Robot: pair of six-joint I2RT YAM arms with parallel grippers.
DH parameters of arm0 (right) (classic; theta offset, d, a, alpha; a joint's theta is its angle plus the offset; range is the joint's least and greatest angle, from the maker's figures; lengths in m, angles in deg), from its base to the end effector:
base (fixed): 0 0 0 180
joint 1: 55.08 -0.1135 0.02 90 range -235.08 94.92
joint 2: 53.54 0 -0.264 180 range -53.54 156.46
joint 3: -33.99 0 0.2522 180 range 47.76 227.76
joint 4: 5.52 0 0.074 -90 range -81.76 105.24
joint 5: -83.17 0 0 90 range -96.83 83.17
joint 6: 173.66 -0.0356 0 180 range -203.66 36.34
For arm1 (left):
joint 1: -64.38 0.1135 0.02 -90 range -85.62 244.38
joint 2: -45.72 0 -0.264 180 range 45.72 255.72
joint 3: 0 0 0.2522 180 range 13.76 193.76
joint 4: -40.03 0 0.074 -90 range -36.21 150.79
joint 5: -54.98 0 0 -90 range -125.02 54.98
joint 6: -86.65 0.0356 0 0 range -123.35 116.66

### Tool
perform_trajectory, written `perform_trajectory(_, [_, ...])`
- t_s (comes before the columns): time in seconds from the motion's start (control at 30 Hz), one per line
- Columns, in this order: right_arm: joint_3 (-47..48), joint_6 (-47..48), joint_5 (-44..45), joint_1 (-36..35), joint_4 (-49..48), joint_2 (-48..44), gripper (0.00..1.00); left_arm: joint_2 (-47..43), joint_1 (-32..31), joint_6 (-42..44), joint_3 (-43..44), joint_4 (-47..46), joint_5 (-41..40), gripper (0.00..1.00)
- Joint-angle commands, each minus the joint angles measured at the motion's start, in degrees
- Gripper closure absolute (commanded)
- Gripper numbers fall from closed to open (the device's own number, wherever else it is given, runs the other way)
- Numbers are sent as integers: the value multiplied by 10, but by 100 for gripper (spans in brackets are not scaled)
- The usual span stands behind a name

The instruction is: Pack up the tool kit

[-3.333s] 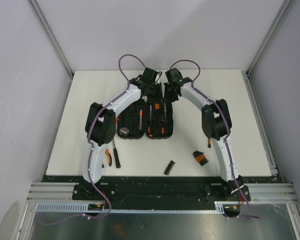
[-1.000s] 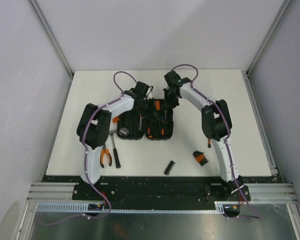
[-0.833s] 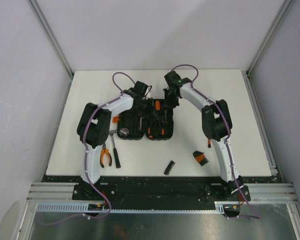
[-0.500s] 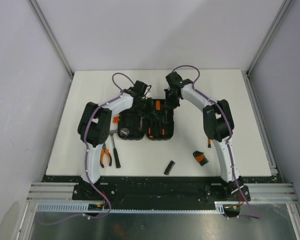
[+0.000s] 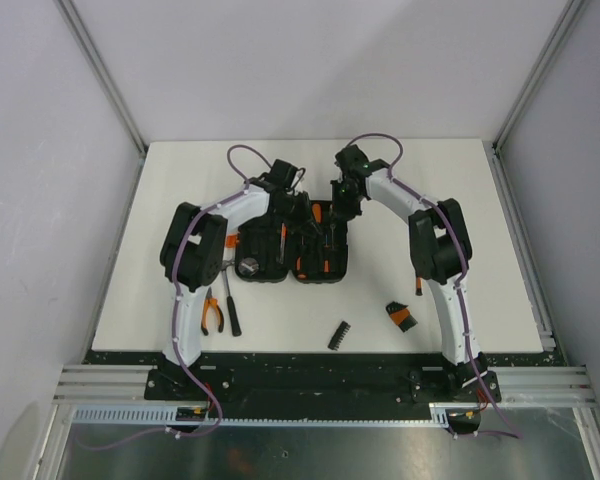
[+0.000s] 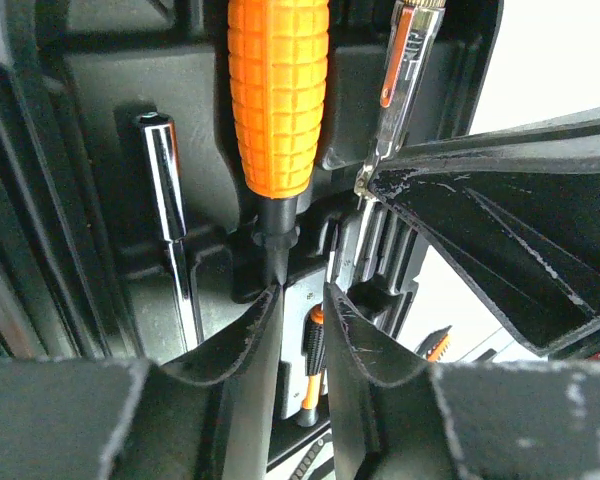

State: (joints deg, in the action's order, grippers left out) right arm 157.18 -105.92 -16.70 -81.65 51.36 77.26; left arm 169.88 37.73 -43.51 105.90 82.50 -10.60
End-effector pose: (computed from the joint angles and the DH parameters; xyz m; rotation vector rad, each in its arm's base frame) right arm 0.4350 0.2244 0.1815 -0.1581 2.7636 0.4766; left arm 0.4043 -0.2194 0.1601 -0.1726 2.8053 -0.9103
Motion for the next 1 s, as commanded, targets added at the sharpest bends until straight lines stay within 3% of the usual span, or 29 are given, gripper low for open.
perform_trajectory(0.0, [-35,13,-105,-18,106,2,96,51,-4,5,-3,0,-55,70])
perform_trajectory(0.33, [-86,16,-226,16,74,-18,96,54,-3,5,-2,0,-61,71])
perform_trajectory(0.6, [-105,-35,-351,40,15,-3,94,51,-4,5,-3,0,-65,71])
perform_trajectory(0.83, [-36,34,-25,-23,119,18,95,49,-3,6,-3,0,-64,72])
perform_trajectory(0.97, [-47,27,90,-49,131,33,95,48,-4,10,1,0,-64,72])
